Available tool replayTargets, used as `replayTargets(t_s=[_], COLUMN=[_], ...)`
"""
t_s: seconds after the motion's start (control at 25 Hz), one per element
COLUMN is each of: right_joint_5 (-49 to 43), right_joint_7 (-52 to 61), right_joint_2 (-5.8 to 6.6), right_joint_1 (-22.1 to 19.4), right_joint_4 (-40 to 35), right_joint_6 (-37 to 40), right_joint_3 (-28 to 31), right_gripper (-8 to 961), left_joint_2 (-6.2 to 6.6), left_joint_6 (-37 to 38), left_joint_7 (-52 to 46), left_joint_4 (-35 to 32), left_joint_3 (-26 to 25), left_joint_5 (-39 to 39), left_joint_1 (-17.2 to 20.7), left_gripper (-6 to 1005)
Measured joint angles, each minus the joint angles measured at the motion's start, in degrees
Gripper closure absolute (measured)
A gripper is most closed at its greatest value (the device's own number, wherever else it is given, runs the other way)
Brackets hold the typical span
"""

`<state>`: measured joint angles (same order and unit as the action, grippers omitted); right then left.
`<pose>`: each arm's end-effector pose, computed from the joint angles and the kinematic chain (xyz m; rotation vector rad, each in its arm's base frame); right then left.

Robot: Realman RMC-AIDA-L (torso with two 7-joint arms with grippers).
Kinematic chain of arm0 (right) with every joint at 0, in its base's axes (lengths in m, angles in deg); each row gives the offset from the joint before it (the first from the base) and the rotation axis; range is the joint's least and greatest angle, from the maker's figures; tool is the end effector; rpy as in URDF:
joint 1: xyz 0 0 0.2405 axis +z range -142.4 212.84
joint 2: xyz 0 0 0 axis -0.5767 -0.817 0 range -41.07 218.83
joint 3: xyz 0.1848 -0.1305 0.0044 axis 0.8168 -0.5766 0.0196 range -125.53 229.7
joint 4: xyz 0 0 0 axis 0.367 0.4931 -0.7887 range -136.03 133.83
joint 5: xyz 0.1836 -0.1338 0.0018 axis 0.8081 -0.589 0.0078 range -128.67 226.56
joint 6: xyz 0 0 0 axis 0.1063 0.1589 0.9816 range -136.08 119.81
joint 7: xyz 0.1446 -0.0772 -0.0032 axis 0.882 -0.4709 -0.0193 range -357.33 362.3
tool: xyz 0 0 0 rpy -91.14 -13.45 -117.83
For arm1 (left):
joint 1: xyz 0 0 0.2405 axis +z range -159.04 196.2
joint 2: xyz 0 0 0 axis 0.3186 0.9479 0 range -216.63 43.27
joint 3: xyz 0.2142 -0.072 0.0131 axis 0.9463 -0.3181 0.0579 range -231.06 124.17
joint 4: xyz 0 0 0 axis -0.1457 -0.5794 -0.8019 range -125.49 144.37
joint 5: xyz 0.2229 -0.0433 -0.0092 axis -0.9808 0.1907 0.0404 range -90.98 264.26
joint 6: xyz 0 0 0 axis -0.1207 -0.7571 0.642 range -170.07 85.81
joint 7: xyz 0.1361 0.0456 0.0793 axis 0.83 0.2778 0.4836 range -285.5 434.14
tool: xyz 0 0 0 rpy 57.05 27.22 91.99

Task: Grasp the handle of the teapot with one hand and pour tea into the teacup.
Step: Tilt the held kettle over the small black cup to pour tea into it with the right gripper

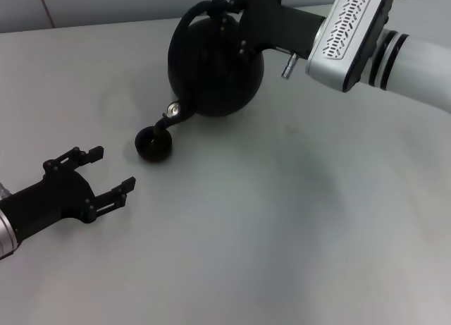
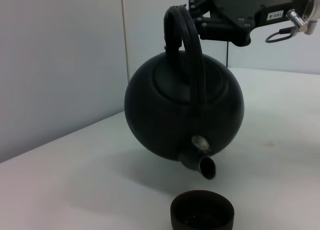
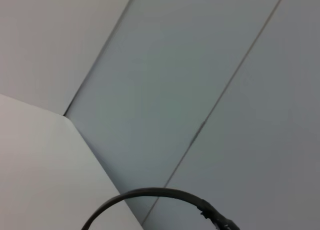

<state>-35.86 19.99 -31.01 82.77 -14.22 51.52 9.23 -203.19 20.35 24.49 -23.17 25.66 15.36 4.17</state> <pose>0.1778 0.4308 -0.0517 -2.2737 -0.2744 0.4963 -0.2977 0.3088 -0.0500 -2.4743 -0.4029 -0.5160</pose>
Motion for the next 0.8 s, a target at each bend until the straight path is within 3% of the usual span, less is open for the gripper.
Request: replayTargets(t_s=[0.8], right_joint_5=[0.25], right_joint_7=[-0.10], right_joint_2=[0.01], right_joint_1=[0.03], right_joint_4=[-1.65], right_joint_6=[0.02], right_joint_3=[-2.06], right_gripper=[873], left_joint_2=[0.15], left_joint_6=[0.00], left_joint_7=[-0.52], left_joint_4=[-0.79], left_joint_3=[0.03], left_joint_5=[0.00], left_joint_1=[0.61], left_gripper=[199])
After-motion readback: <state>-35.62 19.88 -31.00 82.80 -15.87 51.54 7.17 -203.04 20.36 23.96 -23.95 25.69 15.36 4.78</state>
